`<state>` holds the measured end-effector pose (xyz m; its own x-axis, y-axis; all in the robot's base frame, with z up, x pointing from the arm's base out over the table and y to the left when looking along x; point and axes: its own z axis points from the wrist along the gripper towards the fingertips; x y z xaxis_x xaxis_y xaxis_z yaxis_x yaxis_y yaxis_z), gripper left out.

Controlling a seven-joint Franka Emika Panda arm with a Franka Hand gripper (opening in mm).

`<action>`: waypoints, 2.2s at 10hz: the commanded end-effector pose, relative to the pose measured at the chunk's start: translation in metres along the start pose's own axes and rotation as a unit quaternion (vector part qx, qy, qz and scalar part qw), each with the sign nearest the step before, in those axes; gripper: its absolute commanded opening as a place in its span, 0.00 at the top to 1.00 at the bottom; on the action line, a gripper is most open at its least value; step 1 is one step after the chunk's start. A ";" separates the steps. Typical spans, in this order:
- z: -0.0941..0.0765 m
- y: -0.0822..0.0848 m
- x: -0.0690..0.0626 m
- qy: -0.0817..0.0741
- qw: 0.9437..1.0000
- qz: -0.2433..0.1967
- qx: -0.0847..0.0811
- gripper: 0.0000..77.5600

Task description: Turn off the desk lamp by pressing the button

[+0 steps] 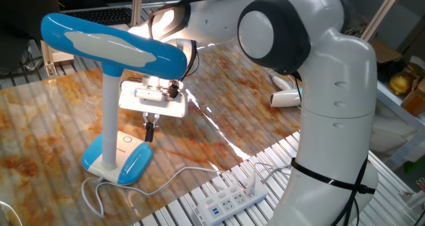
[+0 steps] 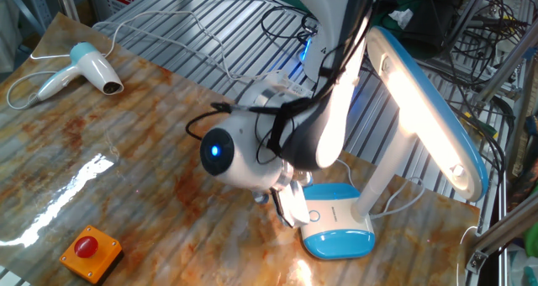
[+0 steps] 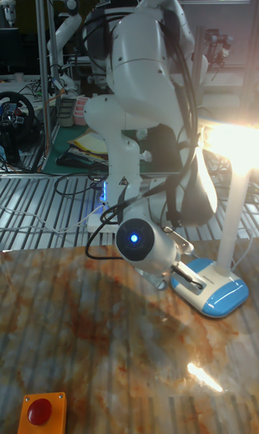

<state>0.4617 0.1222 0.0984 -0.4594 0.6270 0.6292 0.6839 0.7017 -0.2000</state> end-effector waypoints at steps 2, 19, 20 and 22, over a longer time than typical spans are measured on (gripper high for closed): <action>0.001 0.005 0.001 0.028 0.999 0.039 -0.018 1.00; -0.010 0.035 -0.004 0.052 0.996 0.018 -0.067 1.00; -0.009 0.036 -0.002 0.051 0.996 0.017 -0.067 1.00; 0.000 0.041 0.003 0.043 0.997 0.011 -0.067 1.00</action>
<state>0.4911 0.1432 0.0946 -0.3794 0.6078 0.6976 0.7694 0.6260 -0.1270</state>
